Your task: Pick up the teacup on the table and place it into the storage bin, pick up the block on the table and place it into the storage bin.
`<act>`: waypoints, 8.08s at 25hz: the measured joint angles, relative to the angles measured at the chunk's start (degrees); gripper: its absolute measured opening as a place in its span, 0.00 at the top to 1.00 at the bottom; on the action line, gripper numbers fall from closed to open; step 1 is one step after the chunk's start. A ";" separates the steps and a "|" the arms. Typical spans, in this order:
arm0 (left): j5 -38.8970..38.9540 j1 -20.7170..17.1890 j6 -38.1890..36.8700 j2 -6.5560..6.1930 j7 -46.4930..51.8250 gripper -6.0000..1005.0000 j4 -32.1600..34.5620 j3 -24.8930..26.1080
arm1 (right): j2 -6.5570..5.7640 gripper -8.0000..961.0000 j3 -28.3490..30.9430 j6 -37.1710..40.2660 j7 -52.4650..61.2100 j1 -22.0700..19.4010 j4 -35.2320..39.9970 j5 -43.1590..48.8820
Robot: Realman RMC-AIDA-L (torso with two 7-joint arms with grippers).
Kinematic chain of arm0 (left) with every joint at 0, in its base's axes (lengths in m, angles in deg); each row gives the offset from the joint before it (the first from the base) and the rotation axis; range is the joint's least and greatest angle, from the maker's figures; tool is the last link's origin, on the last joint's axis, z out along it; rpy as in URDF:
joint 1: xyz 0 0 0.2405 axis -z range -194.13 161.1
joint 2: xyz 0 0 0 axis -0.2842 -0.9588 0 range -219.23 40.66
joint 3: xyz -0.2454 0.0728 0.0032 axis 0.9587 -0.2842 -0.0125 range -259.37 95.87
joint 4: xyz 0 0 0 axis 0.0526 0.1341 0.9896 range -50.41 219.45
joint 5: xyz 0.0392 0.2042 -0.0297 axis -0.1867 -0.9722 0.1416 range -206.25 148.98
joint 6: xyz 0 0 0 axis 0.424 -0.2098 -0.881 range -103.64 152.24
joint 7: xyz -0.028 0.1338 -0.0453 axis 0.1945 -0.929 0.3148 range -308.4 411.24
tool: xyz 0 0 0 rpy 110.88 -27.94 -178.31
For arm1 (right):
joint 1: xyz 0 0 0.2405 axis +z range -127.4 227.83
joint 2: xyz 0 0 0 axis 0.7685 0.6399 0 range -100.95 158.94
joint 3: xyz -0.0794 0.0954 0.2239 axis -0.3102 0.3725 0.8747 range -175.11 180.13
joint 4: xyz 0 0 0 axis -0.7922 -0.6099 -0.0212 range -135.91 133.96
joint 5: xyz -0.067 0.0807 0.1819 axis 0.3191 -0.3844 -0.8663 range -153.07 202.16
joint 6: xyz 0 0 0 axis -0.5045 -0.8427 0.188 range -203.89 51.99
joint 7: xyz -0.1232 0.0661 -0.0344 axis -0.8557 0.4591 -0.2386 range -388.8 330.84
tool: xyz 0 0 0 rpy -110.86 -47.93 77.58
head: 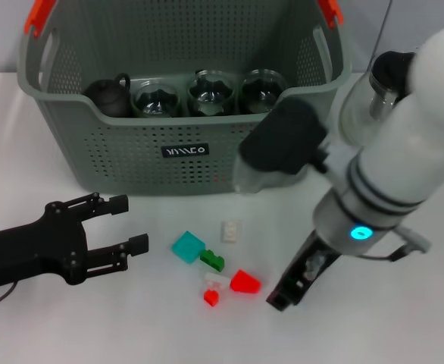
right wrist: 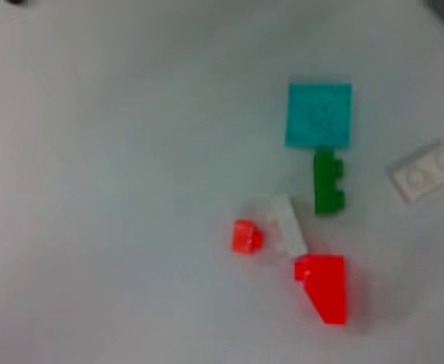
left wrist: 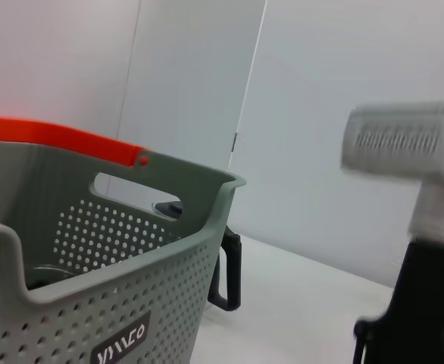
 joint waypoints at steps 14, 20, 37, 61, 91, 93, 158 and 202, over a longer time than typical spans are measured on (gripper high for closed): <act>0.43 0.28 0.23 0.17 0.11 0.24 -0.66 -0.10 | -0.51 0.41 39.49 8.74 -14.15 10.76 10.55 -8.36; 0.17 0.91 0.22 0.17 0.33 0.24 -1.27 -0.34 | -4.22 0.38 45.72 -4.10 -21.61 20.38 -9.06 -6.11; -0.01 0.75 -0.31 0.17 0.59 0.24 -1.47 -0.46 | -1.40 0.11 44.99 8.20 -33.32 3.41 7.92 -21.37; 0.00 0.64 0.17 0.41 0.33 0.24 -1.65 -0.48 | 0.54 0.03 2.64 -3.64 -17.22 3.62 -6.51 -1.87; 0.00 1.46 0.35 0.18 0.22 0.24 -1.67 -0.55 | 0.57 0.03 -4.06 -13.03 -14.78 4.35 -9.80 -2.06; 0.00 1.46 0.32 0.21 0.30 0.24 -1.66 -0.57 | 0.50 0.03 -4.04 -13.03 -14.77 4.40 -9.81 -2.00; 0.00 0.35 -0.08 0.76 0.03 0.24 -2.32 -0.52 | 0.04 0.65 -4.51 -11.84 -12.28 -1.91 -2.41 -1.66; 0.00 0.73 -0.76 0.77 0.70 0.24 -2.99 -0.58 | -0.48 0.29 46.16 0.50 -35.70 2.05 12.23 -18.67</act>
